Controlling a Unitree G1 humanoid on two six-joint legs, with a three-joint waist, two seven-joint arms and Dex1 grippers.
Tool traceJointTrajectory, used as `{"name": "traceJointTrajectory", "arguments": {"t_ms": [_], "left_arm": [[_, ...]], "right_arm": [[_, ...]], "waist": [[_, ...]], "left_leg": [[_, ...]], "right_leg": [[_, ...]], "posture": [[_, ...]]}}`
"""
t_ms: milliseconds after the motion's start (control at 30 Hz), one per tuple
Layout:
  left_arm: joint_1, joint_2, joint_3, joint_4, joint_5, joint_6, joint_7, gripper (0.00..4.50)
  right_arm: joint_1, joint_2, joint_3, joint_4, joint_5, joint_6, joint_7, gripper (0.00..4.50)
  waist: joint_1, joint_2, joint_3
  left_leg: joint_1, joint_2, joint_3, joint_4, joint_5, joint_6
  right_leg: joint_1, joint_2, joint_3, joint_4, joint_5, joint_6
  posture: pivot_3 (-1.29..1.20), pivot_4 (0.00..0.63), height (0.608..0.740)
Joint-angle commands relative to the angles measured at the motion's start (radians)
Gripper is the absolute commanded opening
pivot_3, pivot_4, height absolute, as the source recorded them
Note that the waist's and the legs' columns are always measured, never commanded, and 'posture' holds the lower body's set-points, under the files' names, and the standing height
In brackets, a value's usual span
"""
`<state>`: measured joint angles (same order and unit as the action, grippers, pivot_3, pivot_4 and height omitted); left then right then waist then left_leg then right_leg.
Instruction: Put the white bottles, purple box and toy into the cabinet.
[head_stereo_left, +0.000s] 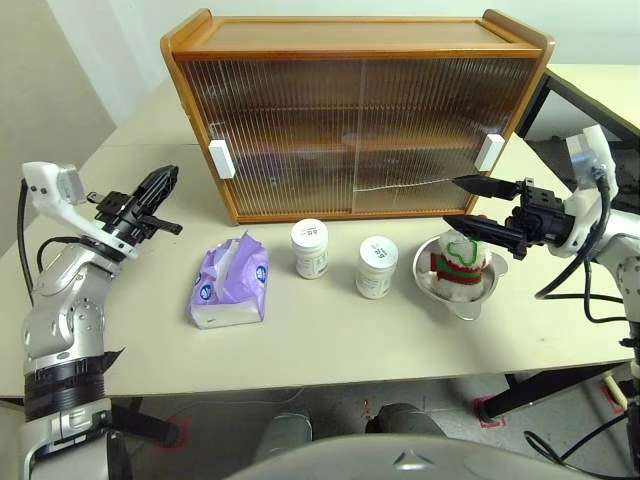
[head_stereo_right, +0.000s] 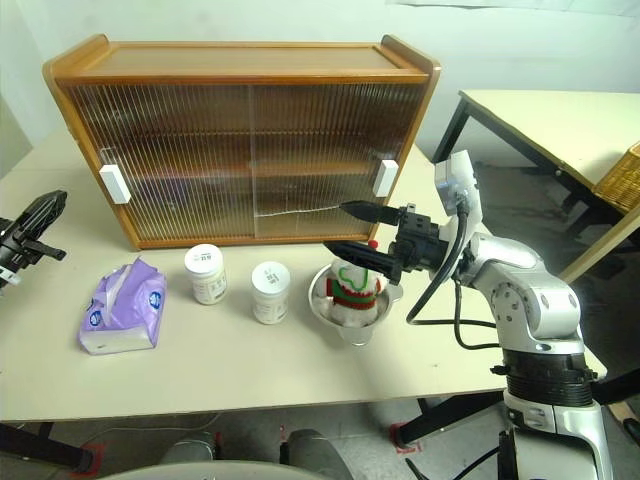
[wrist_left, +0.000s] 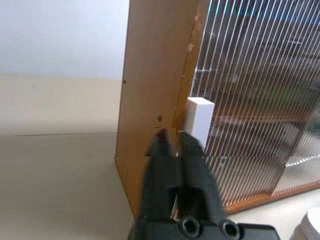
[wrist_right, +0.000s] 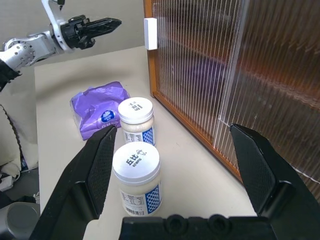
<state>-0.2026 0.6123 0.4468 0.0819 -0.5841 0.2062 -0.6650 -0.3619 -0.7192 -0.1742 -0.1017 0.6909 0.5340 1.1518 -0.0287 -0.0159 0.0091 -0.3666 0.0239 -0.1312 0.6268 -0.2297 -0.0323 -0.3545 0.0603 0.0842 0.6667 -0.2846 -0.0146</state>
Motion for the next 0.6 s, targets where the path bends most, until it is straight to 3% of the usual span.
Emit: {"name": "traceJointTrajectory", "arguments": {"t_ms": [33, 600], "left_arm": [[-0.042, 0.015, -0.036, 0.002, 0.036, 0.038, 0.027, 0.02], [-0.134, -0.031, -0.104, 0.042, 0.063, 0.068, 0.034, 0.02]], "right_arm": [[-0.011, 0.007, 0.006, -0.013, 0.006, 0.000, -0.004, 4.50], [-0.051, 0.043, -0.032, -0.024, 0.082, 0.033, -0.068, 4.50]], "waist": [[0.001, -0.001, 0.001], [-0.001, -0.002, 0.001]], "left_leg": [[0.000, 0.000, 0.000, 0.000, 0.000, 0.000], [0.001, -0.001, 0.005, 0.010, -0.005, 0.008]], "right_leg": [[0.000, 0.000, 0.004, 0.000, 0.000, 0.000], [-0.003, 0.002, 0.012, 0.000, 0.002, 0.007]], "posture": [[-0.06, 0.010, 0.740], [-0.08, 0.001, 0.740]]}}
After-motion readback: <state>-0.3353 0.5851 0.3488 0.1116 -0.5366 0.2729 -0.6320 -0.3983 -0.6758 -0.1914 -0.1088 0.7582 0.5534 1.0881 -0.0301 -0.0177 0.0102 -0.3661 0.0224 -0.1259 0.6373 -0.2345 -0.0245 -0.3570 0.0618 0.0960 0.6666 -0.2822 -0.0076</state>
